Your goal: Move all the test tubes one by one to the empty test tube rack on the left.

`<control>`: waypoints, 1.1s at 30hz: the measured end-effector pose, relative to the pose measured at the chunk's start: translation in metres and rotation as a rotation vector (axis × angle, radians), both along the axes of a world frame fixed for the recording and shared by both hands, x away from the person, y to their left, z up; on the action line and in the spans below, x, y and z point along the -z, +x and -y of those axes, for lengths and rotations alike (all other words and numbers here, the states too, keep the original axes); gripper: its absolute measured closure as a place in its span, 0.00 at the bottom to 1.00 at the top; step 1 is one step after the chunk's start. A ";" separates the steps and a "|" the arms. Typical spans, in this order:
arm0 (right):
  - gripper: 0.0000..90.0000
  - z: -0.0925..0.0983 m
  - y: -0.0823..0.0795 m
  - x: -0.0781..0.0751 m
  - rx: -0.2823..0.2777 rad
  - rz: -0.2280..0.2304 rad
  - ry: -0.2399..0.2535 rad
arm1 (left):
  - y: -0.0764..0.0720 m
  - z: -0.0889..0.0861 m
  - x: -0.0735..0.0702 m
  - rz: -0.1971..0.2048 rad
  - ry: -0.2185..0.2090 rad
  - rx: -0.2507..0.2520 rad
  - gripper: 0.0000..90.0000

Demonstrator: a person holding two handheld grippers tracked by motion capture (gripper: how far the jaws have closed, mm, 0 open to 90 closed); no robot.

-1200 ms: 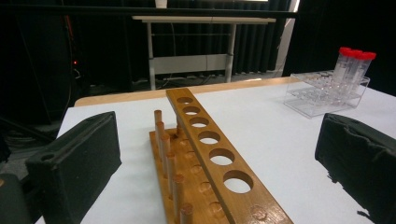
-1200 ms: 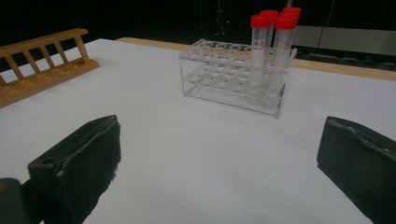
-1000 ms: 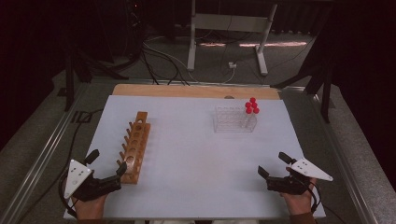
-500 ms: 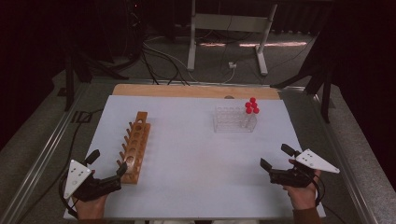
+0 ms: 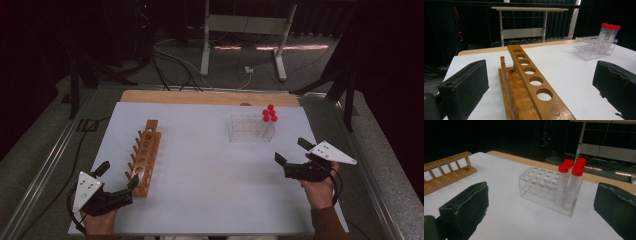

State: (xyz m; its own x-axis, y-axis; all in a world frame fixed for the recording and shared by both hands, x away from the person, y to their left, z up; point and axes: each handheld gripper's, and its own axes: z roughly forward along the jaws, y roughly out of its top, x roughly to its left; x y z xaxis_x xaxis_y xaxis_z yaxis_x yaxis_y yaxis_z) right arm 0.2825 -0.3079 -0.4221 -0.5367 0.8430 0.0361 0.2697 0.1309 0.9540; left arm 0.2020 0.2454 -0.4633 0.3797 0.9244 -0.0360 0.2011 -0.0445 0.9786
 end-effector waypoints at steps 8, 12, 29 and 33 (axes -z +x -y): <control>0.00 0.007 0.028 -0.004 0.037 -0.003 0.034 | 0.000 -0.004 0.001 -0.002 -0.014 -0.014 0.01; 0.00 0.009 0.038 -0.004 0.053 -0.002 0.043 | 0.001 -0.005 0.002 -0.010 -0.020 -0.018 0.01; 0.36 0.000 0.090 0.007 0.142 -0.045 0.020 | 0.001 -0.006 0.002 -0.008 -0.024 -0.015 0.01; 0.52 0.000 0.099 0.015 0.153 -0.070 0.021 | 0.001 -0.006 0.002 -0.008 -0.024 -0.013 0.01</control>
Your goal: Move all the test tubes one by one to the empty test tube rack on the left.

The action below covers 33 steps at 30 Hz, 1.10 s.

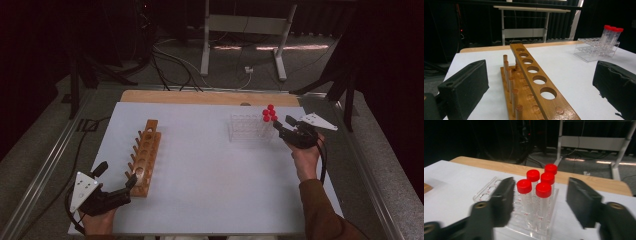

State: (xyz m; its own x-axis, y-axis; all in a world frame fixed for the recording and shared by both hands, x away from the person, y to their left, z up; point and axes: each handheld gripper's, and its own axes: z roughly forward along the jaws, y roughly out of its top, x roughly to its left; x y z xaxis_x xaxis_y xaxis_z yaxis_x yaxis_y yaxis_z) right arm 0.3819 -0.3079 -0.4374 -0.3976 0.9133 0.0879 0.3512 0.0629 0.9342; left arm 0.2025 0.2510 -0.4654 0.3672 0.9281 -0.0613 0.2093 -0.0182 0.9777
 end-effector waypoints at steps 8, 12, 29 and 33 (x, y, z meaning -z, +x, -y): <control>0.68 -0.006 0.015 0.016 0.012 -0.051 -0.032 | 0.000 0.000 0.000 0.002 -0.001 0.001 0.01; 0.70 -0.009 0.020 0.021 0.035 -0.052 -0.042 | 0.000 -0.001 0.000 0.002 -0.004 -0.002 0.01; 0.78 -0.016 0.029 0.029 0.063 -0.045 -0.078 | -0.002 -0.002 0.000 0.003 -0.011 -0.002 0.01; 0.79 -0.015 0.027 0.024 0.065 -0.024 -0.069 | -0.001 -0.002 0.001 0.001 -0.010 -0.002 0.01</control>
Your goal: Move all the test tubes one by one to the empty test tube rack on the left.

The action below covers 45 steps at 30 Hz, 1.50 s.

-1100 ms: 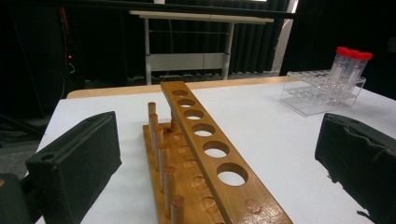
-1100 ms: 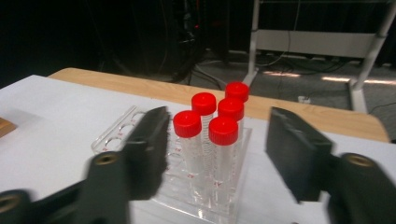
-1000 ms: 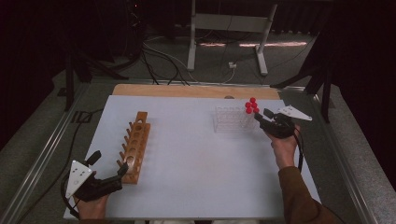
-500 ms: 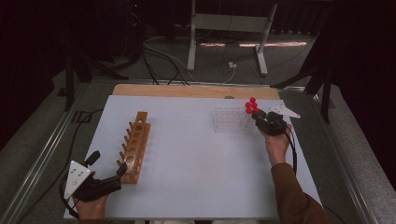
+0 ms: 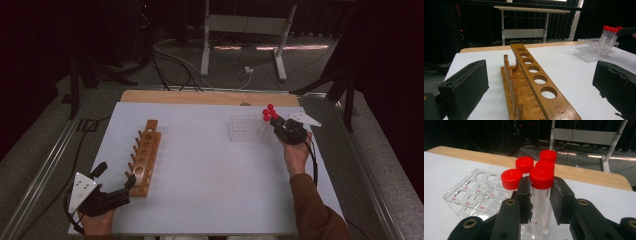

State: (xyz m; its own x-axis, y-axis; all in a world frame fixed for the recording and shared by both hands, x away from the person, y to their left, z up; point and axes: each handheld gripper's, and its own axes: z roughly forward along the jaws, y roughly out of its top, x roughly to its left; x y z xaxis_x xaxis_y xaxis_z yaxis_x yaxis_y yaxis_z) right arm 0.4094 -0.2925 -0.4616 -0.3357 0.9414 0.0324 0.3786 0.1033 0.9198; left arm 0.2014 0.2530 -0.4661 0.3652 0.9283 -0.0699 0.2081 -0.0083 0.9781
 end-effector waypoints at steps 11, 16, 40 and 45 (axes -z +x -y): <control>0.79 0.002 -0.007 -0.020 -0.009 0.045 -0.008 | 0.000 0.001 0.000 -0.004 0.002 0.002 0.01; 0.79 0.003 -0.014 -0.034 -0.009 0.068 -0.012 | 0.001 0.002 -0.001 -0.004 0.005 0.000 0.01; 0.79 -0.018 -0.076 -0.062 -0.233 0.090 0.073 | 0.009 0.079 -0.041 0.042 0.049 0.152 0.02; 0.79 -0.029 -0.092 -0.065 -0.301 0.077 0.080 | 0.020 0.116 -0.049 0.036 0.102 0.241 0.04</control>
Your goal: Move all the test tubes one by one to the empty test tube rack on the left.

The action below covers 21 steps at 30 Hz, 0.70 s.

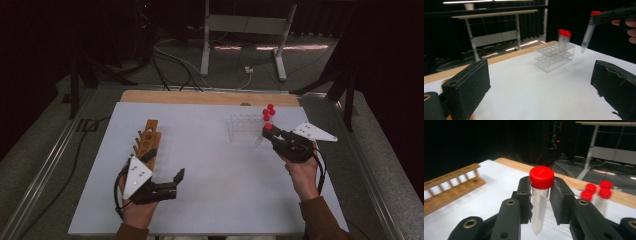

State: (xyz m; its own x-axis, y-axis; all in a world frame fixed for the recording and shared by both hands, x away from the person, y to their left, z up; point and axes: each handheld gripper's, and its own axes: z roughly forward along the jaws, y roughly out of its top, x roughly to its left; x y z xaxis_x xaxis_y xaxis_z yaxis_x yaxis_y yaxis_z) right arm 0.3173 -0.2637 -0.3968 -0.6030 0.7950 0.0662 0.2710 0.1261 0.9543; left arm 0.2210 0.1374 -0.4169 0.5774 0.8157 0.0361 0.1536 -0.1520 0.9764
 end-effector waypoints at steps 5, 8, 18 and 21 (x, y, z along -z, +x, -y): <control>0.79 -0.008 -0.011 0.000 -0.047 -0.016 -0.004 | 0.012 0.030 -0.004 0.000 0.029 0.070 0.04; 0.79 -0.015 -0.019 0.003 -0.084 -0.034 -0.009 | 0.021 0.050 -0.004 -0.009 0.046 0.104 0.05; 0.78 -0.024 -0.031 0.006 -0.155 -0.050 0.001 | 0.043 0.104 0.008 -0.068 0.070 0.175 0.15; 0.78 -0.026 -0.035 0.005 -0.175 -0.053 0.013 | 0.045 0.116 0.010 -0.076 0.061 0.192 0.22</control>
State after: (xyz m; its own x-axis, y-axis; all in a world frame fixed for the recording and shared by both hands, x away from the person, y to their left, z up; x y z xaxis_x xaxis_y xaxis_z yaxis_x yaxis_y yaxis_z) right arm 0.2827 -0.2373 -0.4014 -0.7273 0.6771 0.1116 0.2964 0.1632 0.9410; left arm 0.2661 0.0214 -0.4268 0.7247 0.6883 0.0325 0.1888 -0.2437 0.9513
